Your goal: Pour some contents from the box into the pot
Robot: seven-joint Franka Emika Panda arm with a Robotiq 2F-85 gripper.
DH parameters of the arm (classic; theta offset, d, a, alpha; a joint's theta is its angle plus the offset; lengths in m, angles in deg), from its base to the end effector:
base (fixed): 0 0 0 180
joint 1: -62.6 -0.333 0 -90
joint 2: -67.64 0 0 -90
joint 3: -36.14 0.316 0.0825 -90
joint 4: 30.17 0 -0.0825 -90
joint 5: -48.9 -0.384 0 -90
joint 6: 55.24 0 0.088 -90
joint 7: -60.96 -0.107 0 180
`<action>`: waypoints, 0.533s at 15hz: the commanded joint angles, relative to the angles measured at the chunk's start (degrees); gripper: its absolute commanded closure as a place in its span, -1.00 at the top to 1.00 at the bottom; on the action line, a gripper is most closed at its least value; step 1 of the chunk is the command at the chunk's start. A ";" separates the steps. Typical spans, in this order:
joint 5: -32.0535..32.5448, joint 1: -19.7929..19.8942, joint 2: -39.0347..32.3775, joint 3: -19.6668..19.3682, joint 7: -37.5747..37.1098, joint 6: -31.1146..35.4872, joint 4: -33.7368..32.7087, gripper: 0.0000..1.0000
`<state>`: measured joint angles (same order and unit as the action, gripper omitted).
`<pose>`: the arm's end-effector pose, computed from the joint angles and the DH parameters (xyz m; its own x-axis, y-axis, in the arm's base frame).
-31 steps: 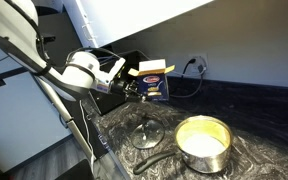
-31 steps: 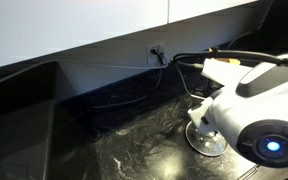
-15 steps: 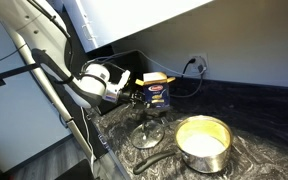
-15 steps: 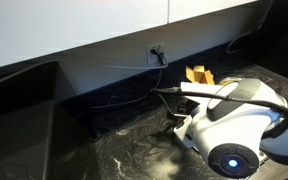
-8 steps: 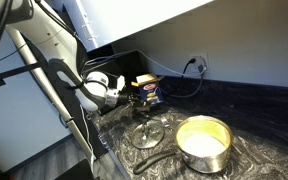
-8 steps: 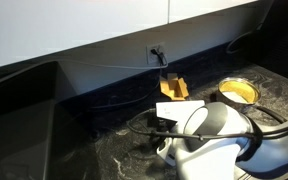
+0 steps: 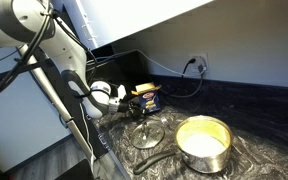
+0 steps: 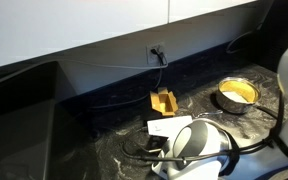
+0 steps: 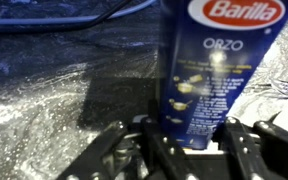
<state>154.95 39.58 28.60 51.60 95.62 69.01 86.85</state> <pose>0.4587 0.3253 0.0989 -0.5156 0.1688 -0.8400 0.3665 0.9296 -0.0382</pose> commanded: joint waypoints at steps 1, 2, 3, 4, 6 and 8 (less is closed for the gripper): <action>1.12 -0.65 -2.03 -0.11 -0.45 -1.10 -2.06 -0.55; 1.19 -0.70 -2.40 -0.13 -0.47 -1.12 -2.17 -0.55; 1.26 -0.74 -2.72 -0.15 -0.59 -1.18 -2.28 -0.55; 1.38 -0.77 -2.98 -0.13 -0.62 -1.16 -2.33 -0.55; 1.63 -0.79 -3.14 -0.08 -0.46 -1.09 -2.42 -0.55; 1.45 -0.81 -2.78 0.04 -0.39 -1.16 -2.05 0.47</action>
<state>155.65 39.47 25.78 51.60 95.62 68.95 85.16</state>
